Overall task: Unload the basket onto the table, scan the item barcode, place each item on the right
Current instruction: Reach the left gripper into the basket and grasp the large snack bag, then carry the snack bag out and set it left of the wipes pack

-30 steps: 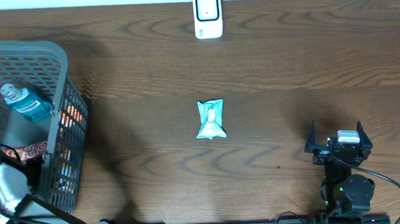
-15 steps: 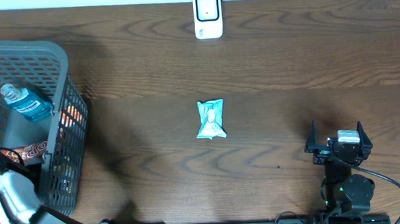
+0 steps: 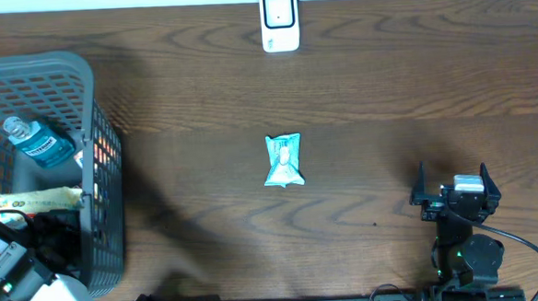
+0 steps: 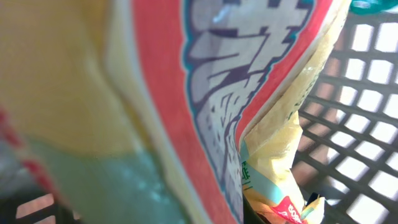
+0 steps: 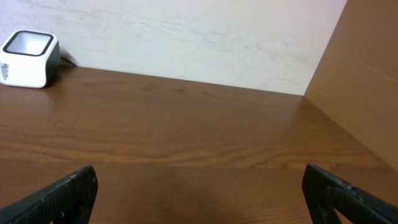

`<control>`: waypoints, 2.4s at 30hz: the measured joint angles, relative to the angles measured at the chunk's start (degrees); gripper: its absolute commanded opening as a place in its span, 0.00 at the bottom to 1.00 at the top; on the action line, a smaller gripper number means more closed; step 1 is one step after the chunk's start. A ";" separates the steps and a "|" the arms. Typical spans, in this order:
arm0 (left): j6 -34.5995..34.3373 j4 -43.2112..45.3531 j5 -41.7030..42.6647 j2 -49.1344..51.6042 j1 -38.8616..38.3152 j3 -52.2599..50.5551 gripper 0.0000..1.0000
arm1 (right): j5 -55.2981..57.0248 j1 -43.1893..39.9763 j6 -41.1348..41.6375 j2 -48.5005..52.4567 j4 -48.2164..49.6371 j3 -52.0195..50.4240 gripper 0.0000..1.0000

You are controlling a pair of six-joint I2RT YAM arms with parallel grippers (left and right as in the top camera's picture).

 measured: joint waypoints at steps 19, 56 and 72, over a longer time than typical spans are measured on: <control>8.72 2.99 9.16 -2.05 -0.04 13.51 0.07 | 0.00 0.00 0.00 0.00 0.02 0.00 0.99; 13.22 6.34 -11.30 18.12 -76.85 25.49 0.07 | 0.00 0.00 0.00 0.00 0.02 0.00 0.99; 11.89 10.32 -15.37 41.68 -78.93 25.49 0.07 | 0.00 0.00 0.00 0.00 0.00 0.00 0.99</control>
